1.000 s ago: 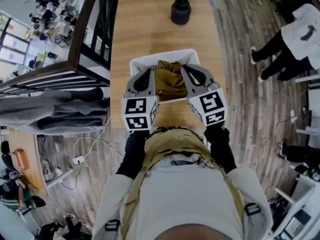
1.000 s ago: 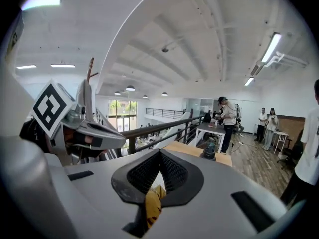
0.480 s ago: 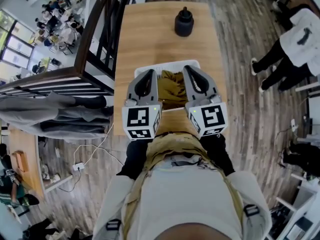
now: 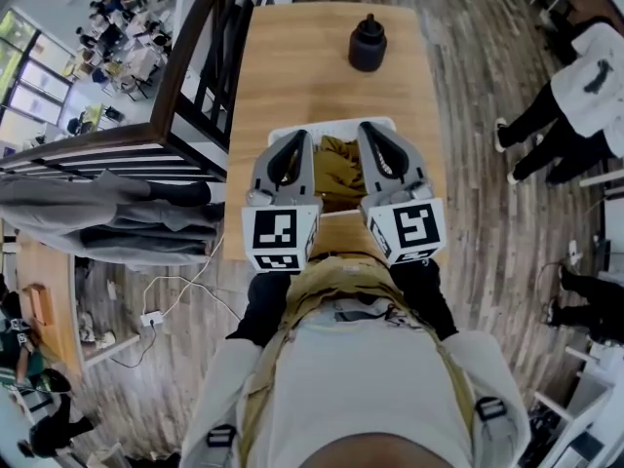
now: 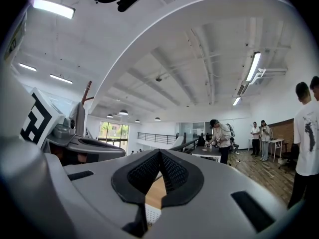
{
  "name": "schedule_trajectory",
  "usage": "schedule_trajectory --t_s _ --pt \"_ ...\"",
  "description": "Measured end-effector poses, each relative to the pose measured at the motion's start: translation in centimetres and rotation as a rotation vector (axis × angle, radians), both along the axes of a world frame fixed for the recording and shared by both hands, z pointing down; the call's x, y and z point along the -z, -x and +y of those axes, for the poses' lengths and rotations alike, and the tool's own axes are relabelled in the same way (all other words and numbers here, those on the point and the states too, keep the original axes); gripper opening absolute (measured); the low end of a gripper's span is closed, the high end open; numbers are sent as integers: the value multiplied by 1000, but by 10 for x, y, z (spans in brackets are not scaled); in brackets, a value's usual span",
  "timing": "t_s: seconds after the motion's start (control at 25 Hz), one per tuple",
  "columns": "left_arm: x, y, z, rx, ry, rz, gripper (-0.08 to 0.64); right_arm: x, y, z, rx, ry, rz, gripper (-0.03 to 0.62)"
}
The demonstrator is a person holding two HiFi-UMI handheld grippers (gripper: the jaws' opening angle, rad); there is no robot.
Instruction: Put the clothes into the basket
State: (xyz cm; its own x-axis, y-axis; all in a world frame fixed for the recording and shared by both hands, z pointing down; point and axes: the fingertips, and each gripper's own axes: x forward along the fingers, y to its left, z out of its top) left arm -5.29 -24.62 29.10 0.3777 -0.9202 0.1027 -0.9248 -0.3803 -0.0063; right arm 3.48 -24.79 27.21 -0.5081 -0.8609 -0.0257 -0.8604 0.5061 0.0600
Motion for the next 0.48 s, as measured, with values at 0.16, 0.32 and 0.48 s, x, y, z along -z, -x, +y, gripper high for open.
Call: schedule_trajectory --t_s 0.16,0.32,0.48 --pt "0 2 2 4 -2 6 0 -3 3 0 6 2 -1 23" --pt "0 0 1 2 1 14 0 -4 4 -1 4 8 -12 22" --pt "-4 -2 0 0 13 11 0 -4 3 -2 -2 8 -13 23"
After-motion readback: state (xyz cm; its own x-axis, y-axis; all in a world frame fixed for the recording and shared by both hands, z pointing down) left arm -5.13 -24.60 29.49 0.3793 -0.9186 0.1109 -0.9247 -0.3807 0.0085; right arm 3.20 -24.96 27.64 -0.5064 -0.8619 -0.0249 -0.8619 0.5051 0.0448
